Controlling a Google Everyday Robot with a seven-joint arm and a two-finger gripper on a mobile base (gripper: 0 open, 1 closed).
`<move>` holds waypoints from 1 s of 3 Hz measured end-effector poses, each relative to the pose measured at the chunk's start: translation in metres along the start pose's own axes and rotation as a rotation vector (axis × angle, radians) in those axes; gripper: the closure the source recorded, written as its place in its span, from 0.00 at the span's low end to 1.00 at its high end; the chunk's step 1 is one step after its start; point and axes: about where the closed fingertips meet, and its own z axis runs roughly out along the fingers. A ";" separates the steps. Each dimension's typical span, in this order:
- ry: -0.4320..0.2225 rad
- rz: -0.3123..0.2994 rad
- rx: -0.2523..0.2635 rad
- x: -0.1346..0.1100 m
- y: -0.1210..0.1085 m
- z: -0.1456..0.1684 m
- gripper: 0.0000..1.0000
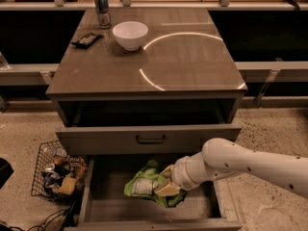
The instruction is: Place green jalapeno chip bag into middle drawer
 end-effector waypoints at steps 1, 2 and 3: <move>0.013 0.000 -0.007 0.001 -0.001 0.008 1.00; 0.029 0.006 -0.048 0.005 -0.008 0.037 1.00; 0.015 0.020 -0.074 0.004 -0.012 0.063 1.00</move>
Offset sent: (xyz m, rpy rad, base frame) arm 0.0206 0.0401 -0.0673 -0.0196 0.0992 0.0633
